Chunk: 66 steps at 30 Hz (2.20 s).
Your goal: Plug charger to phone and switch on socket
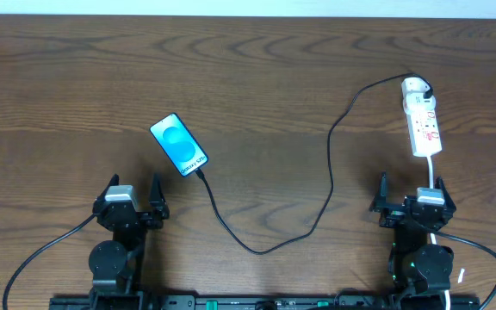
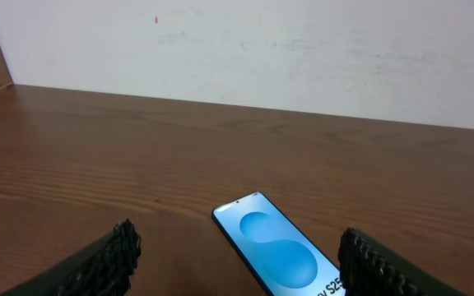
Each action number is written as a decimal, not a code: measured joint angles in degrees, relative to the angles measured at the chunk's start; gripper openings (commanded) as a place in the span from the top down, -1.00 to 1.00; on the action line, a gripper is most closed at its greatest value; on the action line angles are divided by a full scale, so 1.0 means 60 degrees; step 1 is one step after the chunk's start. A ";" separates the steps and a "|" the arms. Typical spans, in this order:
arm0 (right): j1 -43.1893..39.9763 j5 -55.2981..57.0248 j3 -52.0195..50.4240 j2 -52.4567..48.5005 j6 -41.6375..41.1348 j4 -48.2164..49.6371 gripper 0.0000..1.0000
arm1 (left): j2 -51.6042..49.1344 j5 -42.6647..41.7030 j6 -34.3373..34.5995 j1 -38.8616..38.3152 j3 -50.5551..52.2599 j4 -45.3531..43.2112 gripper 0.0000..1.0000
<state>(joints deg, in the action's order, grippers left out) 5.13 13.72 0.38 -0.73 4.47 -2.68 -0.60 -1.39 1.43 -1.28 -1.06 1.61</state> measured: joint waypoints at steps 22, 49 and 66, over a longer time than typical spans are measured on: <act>0.0000 0.0000 0.0000 0.0000 0.0000 0.0000 -0.99 | 0.0000 0.0000 0.0004 0.0000 0.0000 -0.0004 -0.58; -0.0004 -0.0353 0.2160 -0.1818 -0.0321 -0.1621 -0.98 | 0.0000 0.0000 0.0000 0.0000 -0.0007 0.0011 -0.59; -0.0022 -0.0353 0.9500 -0.9562 -0.0321 -0.5089 -0.99 | 0.0000 0.0004 0.0000 0.0000 -0.0007 0.0015 -0.59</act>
<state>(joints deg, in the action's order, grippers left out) 4.99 11.60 57.39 -58.11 2.55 -33.21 -0.60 -1.37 1.43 -1.28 -1.10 1.69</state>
